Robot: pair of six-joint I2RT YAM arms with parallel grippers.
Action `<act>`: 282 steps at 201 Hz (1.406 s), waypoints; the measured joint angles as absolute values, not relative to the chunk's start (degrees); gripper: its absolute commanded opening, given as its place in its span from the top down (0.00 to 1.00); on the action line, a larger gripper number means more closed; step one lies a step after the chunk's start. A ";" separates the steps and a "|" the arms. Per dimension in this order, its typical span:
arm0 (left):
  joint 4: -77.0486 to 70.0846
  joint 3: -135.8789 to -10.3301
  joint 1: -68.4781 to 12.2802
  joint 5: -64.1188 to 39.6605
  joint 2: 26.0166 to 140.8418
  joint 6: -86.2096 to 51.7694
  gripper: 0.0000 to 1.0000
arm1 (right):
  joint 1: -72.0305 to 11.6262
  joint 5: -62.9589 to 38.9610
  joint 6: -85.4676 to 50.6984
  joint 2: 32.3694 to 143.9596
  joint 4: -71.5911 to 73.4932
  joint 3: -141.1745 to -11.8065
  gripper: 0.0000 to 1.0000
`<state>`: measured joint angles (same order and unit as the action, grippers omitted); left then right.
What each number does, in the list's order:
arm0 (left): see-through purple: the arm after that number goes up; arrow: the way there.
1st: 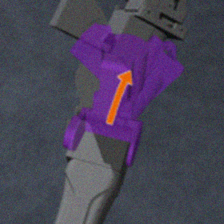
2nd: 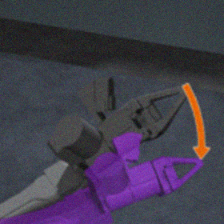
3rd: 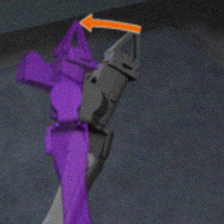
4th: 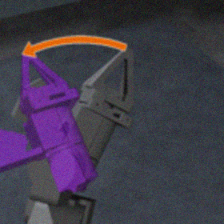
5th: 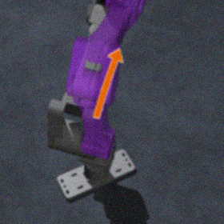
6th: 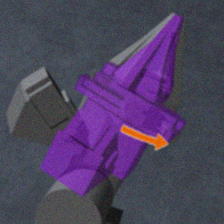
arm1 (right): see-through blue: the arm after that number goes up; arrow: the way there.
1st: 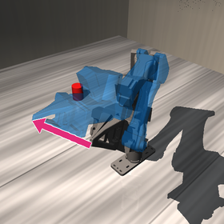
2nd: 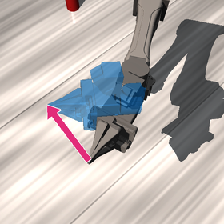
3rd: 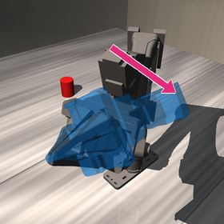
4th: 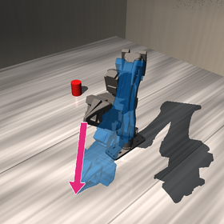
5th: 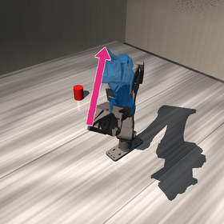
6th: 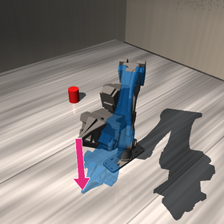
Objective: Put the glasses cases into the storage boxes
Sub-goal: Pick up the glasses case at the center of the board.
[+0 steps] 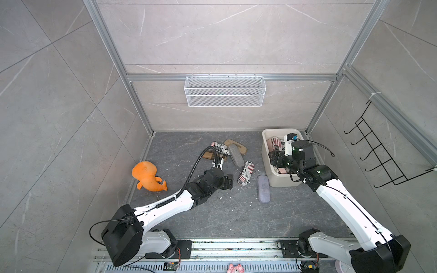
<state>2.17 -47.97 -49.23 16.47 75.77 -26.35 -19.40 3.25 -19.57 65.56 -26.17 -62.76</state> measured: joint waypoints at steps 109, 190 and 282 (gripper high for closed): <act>13.85 -67.96 -49.80 8.34 93.25 -28.03 0.06 | -19.38 5.37 -23.38 58.39 -23.49 -56.55 0.09; 19.73 -80.99 -54.08 6.85 106.48 -28.80 0.03 | -19.38 7.16 -23.59 57.39 -24.43 -54.96 0.00; 30.11 -94.48 -55.09 15.42 119.55 -29.65 0.12 | -19.38 7.44 -23.57 55.55 -25.69 -54.63 0.00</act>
<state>30.11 -94.48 -55.09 15.42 119.55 -29.65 -19.38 7.44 -23.57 55.55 -25.69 -54.63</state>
